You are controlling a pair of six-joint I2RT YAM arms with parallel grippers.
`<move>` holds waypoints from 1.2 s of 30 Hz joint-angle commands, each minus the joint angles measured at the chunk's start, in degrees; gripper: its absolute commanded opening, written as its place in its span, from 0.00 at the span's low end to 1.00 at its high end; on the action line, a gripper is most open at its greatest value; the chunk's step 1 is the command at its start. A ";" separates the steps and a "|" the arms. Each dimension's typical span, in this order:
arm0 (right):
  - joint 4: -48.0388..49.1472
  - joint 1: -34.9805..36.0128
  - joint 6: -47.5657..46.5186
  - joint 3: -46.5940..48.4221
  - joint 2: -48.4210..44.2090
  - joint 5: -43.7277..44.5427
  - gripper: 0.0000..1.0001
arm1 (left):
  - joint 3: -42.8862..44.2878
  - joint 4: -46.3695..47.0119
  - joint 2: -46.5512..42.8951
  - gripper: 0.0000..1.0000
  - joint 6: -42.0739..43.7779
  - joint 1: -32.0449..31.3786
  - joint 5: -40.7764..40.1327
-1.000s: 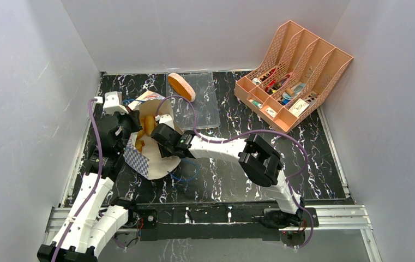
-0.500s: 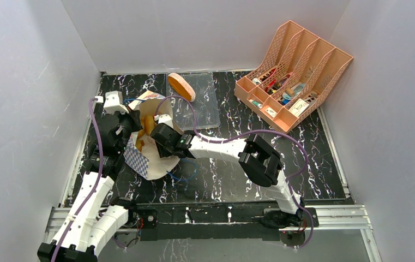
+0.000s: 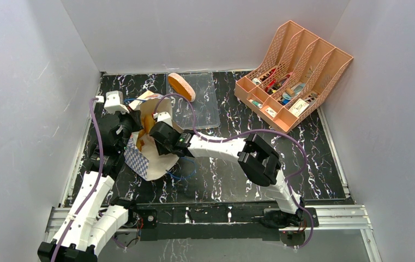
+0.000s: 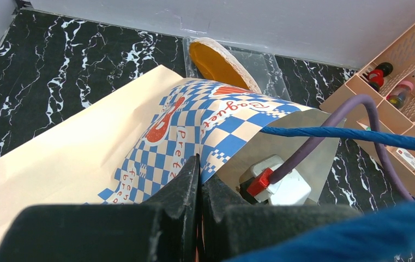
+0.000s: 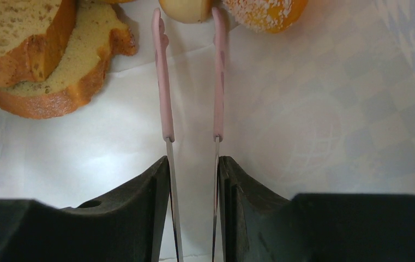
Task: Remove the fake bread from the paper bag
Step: Take out the fake bread from the paper bag.
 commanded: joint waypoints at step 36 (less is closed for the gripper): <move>12.52 1.20 -5.09 -4.54 -4.37 7.65 0.00 | 2.17 -2.10 1.95 0.00 -3.35 -0.29 -3.42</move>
